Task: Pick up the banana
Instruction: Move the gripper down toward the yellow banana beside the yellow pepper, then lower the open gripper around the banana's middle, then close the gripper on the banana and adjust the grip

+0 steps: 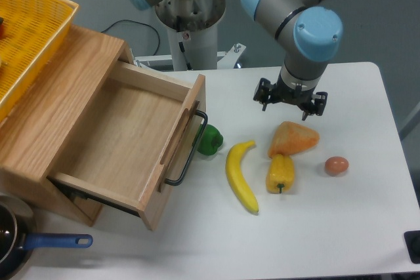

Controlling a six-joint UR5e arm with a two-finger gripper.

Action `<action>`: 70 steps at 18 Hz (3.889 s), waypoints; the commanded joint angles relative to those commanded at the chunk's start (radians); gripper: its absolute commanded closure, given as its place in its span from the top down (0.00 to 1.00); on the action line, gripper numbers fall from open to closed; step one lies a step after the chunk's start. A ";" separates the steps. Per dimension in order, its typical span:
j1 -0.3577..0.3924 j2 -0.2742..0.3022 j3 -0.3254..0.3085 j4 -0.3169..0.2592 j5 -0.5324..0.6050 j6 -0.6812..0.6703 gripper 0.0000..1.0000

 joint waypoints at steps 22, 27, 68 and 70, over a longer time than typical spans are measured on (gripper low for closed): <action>-0.101 -0.169 0.038 0.174 -0.167 -0.246 1.00; -0.107 -0.183 0.037 0.177 -0.166 -0.252 1.00; -0.160 -0.298 0.041 0.197 -0.106 -0.249 0.94; -0.160 -0.298 0.041 0.197 -0.106 -0.249 0.92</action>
